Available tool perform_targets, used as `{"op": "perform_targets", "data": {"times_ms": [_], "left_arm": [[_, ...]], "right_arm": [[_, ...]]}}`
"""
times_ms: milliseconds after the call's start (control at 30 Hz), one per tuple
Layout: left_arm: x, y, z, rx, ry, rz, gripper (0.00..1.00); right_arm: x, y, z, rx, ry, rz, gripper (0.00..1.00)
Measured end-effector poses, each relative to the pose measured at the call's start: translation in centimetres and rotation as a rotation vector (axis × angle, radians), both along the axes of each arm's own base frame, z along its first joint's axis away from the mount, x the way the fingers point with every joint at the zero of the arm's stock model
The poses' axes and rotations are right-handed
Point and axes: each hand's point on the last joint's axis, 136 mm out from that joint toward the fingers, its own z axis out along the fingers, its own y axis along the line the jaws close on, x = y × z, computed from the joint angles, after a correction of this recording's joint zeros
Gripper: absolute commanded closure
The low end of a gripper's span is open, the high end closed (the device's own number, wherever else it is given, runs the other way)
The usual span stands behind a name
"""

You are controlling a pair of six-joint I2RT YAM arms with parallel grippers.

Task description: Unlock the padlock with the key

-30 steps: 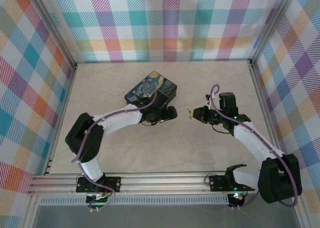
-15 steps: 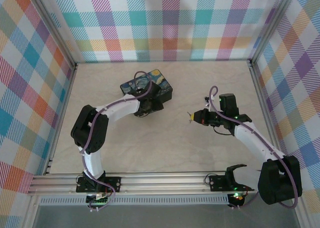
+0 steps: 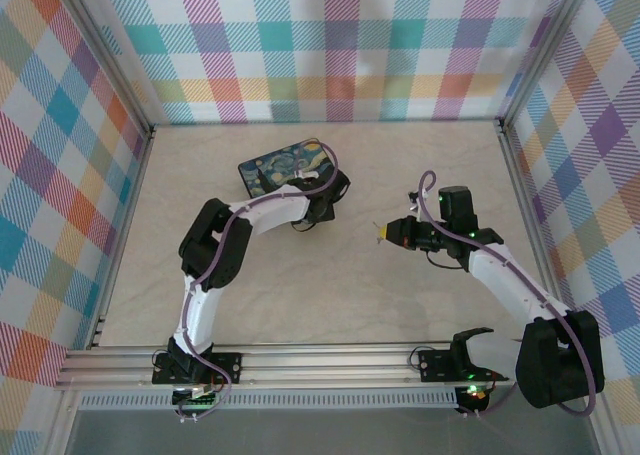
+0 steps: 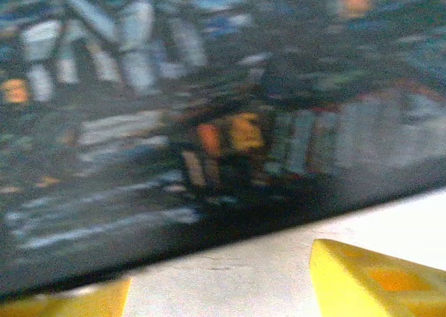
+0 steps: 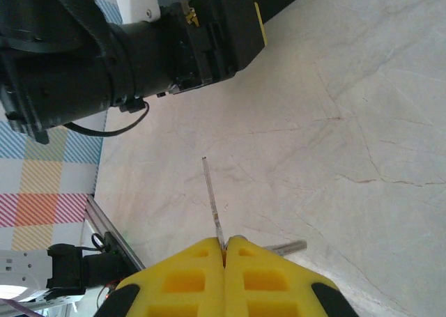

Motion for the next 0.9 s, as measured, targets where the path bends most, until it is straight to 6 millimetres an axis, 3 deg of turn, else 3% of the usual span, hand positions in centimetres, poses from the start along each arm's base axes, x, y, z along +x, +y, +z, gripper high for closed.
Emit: {"op": "perform_targets", "data": {"times_ms": [367, 633, 900], "left_arm": [[0.5, 1.2, -0.9, 0.081, -0.017, 0.033, 0.42], [0.8, 1.9, -1.5, 0.135, -0.033, 0.04, 0.59], [1.3, 2.0, -1.2, 0.162, -0.054, 0.013, 0.76]], "right_arm": [[0.4, 0.4, -0.3, 0.016, 0.015, 0.004, 1.0], [0.4, 0.8, -0.4, 0.023, 0.023, 0.01, 1.0], [0.0, 1.8, -1.8, 0.016, 0.057, 0.045, 1.0]]}}
